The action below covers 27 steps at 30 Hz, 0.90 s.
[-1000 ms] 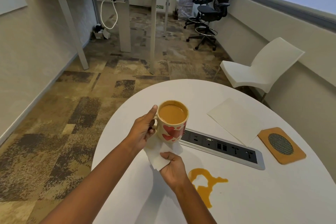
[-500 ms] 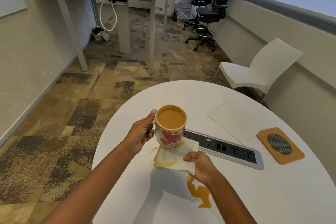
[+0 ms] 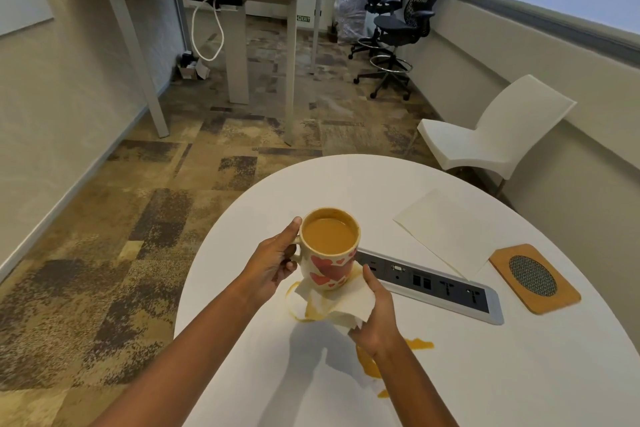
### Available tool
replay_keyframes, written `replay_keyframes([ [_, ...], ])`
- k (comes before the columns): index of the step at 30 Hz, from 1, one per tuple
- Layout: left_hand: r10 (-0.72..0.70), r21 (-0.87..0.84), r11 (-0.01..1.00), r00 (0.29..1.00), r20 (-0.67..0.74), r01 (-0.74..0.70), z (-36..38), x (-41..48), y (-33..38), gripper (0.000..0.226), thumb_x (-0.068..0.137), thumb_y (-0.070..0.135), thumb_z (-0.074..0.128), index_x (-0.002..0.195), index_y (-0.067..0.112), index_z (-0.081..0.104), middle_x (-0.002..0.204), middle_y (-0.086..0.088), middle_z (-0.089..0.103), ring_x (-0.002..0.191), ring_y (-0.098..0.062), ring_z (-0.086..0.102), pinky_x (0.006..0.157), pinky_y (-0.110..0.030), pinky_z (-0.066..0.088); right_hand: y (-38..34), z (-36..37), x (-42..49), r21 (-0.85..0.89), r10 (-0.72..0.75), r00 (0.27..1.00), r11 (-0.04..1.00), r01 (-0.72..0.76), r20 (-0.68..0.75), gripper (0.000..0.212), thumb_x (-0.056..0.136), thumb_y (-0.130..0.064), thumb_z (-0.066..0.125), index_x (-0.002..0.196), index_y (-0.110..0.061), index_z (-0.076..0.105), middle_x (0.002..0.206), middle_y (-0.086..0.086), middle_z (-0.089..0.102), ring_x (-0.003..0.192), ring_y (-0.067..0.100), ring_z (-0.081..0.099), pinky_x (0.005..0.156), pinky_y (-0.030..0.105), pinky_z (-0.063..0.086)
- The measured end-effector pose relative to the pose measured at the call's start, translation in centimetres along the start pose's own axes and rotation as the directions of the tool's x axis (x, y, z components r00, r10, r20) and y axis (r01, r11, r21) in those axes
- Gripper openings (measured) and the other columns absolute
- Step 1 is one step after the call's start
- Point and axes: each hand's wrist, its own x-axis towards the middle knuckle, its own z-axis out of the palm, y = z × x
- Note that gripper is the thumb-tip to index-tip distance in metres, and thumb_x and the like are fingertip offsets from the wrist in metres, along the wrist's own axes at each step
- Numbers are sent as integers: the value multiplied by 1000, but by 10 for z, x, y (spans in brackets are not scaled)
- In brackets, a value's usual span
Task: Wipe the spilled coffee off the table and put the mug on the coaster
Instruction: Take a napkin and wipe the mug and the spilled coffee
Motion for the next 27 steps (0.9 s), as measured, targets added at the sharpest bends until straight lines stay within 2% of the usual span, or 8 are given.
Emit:
replay_keyframes([
  [3,-13,-1,1000,1000,7,13,2,-2,-2,28,81,41,61,62,21,59,37,10,34,34,-4,29,33,-10,32,5,0,6,100,-19,1000,995,18,9,50,94,-43,33,115,-7,60,100,22,69,93,37,64,73,47,57],
  [6,-25,0,1000,1000,6,25,4,-5,-3,32,81,41,61,56,21,59,37,9,33,37,-5,28,30,-11,30,8,-2,11,159,-70,996,985,61,48,53,92,-41,35,95,-5,74,95,22,72,85,36,71,71,48,59],
  [9,-19,9,1000,1000,16,19,7,-7,-3,34,82,41,60,54,21,57,37,9,33,40,-6,27,30,-11,30,12,-1,17,215,-98,994,973,86,47,52,95,-38,37,87,-6,77,93,20,74,87,36,69,75,51,57],
  [14,1,3,1000,1000,22,-1,10,-8,-2,43,83,40,59,45,20,60,36,10,33,39,-6,28,29,-10,29,20,12,21,383,-149,982,919,94,117,47,95,-35,35,115,-1,60,108,26,67,92,42,68,67,54,58],
  [17,10,-7,1000,1000,4,-10,10,-7,-2,54,84,38,58,34,18,57,35,10,33,43,-8,27,27,-10,27,27,19,22,414,-182,972,904,106,149,42,83,-28,44,107,0,65,102,26,70,88,42,69,71,55,57],
  [19,25,-2,1000,1000,1,-25,9,-5,-1,40,84,38,58,48,20,57,35,10,34,41,-8,30,29,-10,30,32,21,20,441,-166,971,894,76,170,42,80,-25,47,99,5,71,103,29,69,90,45,68,73,57,57],
  [23,43,20,999,999,-9,-43,4,1,-2,24,83,37,61,83,14,54,40,9,35,35,-4,33,37,-12,38,33,23,14,434,-33,969,897,-78,243,45,75,-18,59,110,10,63,117,33,61,103,50,61,91,60,44],
  [27,65,70,995,998,-15,-64,1,4,-3,28,83,38,61,89,12,53,58,2,34,42,-7,34,40,-12,39,27,18,12,314,19,984,946,-75,178,58,70,-14,63,125,2,51,120,30,60,106,47,60,93,59,44],
])
